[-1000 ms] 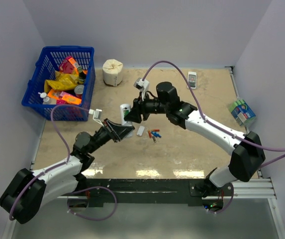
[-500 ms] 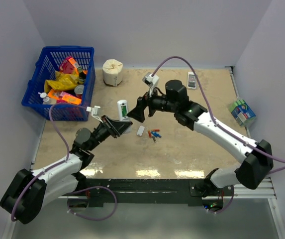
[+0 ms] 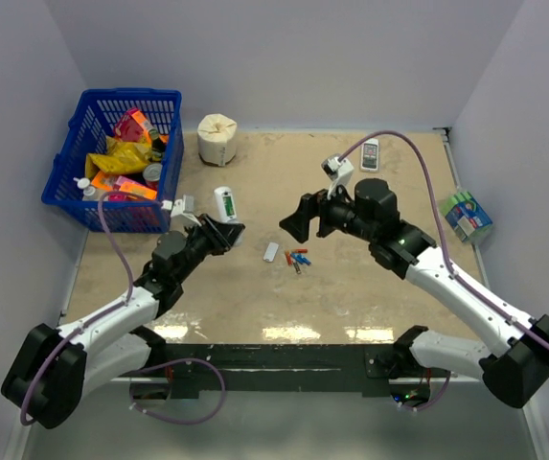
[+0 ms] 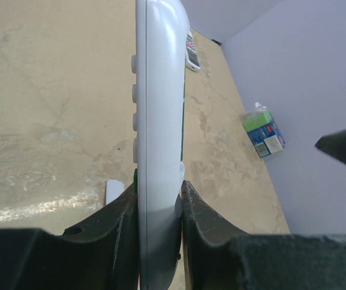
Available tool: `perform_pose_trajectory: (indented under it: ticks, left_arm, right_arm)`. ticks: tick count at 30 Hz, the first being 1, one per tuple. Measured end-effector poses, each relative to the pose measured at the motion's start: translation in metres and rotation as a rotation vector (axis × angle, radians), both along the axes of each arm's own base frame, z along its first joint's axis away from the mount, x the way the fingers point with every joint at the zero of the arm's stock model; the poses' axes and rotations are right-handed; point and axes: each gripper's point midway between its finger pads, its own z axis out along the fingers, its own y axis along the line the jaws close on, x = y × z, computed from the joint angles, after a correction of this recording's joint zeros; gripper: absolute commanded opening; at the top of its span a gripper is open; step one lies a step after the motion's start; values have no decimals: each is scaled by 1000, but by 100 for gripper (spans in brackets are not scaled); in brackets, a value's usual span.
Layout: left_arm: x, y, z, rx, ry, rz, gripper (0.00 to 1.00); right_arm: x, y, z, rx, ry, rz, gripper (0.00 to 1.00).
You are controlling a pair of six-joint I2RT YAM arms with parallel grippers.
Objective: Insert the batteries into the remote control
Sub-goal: Adjust the battery cover at the center of the board.
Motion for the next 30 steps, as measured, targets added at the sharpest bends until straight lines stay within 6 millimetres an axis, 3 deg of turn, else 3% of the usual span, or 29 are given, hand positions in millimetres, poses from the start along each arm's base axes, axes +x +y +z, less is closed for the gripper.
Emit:
perform_pose_trajectory:
  ticks: [6, 12, 17, 18, 21, 25, 30]
  left_arm:
    - [9, 20, -2, 92, 15, 86, 0]
    - [12, 38, -2, 157, 2, 127, 0]
    - [4, 39, -21, 182, 33, 95, 0]
    - [2, 39, -26, 186, 43, 86, 0]
    - [-6, 38, -40, 201, 75, 58, 0]
    - [-10, 37, -43, 211, 71, 38, 0]
    - [-14, 36, -42, 208, 62, 20, 0]
  right_arm:
    - [-5, -2, -58, -50, 141, -20, 98]
    - [29, 6, -105, -172, 294, -122, 89]
    - [52, 14, -139, -317, 399, -254, 84]
    - [54, 19, -144, -338, 409, -261, 80]
    - [53, 39, -163, -419, 448, -273, 77]
    - [45, 63, -189, -484, 501, -276, 73]
    - [34, 65, -220, -550, 568, -274, 69]
